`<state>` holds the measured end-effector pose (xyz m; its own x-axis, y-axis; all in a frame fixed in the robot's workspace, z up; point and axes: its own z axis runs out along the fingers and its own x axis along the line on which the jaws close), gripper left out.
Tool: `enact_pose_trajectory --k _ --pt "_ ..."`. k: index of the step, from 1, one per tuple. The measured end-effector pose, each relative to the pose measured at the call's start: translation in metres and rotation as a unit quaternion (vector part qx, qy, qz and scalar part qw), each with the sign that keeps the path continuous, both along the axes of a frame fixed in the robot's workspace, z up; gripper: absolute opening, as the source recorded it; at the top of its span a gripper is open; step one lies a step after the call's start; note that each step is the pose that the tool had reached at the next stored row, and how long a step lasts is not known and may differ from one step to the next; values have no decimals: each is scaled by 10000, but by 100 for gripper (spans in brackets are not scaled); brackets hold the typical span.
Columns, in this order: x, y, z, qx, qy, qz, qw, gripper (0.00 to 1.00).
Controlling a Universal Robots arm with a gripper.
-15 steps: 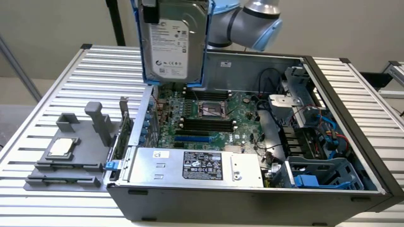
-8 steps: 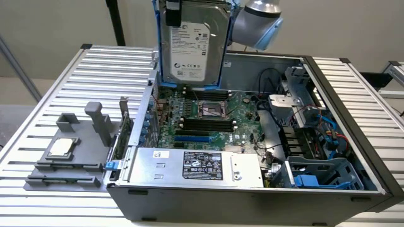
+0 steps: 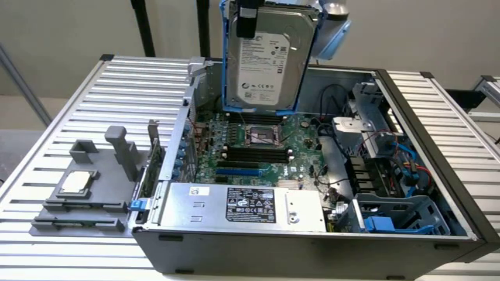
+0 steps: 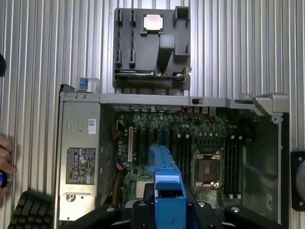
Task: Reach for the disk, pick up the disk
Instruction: 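Pick up the disk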
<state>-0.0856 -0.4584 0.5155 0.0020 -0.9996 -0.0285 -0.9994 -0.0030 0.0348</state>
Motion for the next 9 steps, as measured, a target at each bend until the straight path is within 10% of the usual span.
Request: enact_pose_trajectory --k 9 --pt "243 -164 0 40 -9 0 10000 33"
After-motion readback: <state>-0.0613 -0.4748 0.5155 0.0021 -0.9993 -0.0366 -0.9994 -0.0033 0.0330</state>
